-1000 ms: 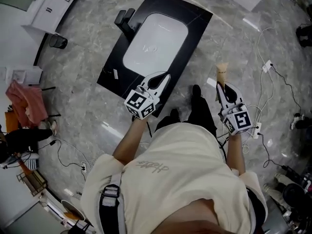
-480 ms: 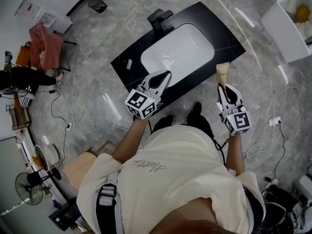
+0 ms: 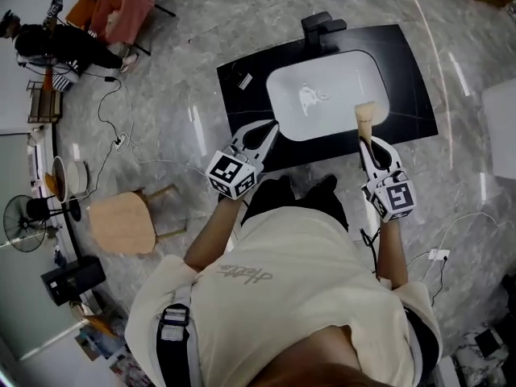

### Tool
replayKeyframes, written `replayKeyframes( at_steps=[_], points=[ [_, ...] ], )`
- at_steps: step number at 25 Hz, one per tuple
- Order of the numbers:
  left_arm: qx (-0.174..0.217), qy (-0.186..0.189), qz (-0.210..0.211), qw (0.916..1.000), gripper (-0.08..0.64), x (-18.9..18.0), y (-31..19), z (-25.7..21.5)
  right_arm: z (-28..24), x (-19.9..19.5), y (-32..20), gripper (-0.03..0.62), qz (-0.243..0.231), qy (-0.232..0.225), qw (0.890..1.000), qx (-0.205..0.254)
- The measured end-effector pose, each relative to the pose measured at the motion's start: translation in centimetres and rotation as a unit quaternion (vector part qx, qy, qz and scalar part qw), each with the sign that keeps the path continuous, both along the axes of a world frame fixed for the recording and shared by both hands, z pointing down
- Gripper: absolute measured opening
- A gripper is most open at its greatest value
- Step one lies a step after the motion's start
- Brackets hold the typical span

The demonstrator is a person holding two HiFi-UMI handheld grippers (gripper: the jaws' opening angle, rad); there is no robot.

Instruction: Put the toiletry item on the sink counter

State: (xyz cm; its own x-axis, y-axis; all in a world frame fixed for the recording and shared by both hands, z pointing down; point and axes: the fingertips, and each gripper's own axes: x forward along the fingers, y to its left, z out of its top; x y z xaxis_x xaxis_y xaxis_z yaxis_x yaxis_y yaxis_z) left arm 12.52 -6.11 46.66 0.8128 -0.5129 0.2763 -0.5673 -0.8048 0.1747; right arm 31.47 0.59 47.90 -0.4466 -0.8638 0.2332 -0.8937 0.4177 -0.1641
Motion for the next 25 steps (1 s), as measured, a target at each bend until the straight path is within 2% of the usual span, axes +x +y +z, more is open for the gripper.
replayKeyframes(
  at_steps=[5,11,15,20,25],
  points=[
    [-0.006,0.012,-0.038,0.9992,0.003,-3.2,-2.3,-0.4,0.3,-3.7,-4.7,0.029,-0.052,-0.006,0.999,-0.008],
    [0.003,0.026,-0.056,0.9981,0.003,-8.7,-5.3,0.7,-1.0,-10.1,-9.2,0.029,-0.083,0.022,0.996,0.006],
    [0.024,0.026,-0.059,0.9976,0.003,-12.1,-8.0,0.6,-2.0,-14.0,-11.8,0.029,-0.099,0.057,0.993,0.007],
    [0.013,0.043,-0.051,0.9977,0.003,-14.6,-10.1,1.0,-1.8,-17.0,-15.9,0.029,-0.111,0.105,0.988,-0.002],
    [0.002,0.029,-0.052,0.9982,0.003,-16.4,-10.7,2.5,-0.7,-18.5,-18.4,0.029,-0.116,0.144,0.983,-0.014]
  ],
)
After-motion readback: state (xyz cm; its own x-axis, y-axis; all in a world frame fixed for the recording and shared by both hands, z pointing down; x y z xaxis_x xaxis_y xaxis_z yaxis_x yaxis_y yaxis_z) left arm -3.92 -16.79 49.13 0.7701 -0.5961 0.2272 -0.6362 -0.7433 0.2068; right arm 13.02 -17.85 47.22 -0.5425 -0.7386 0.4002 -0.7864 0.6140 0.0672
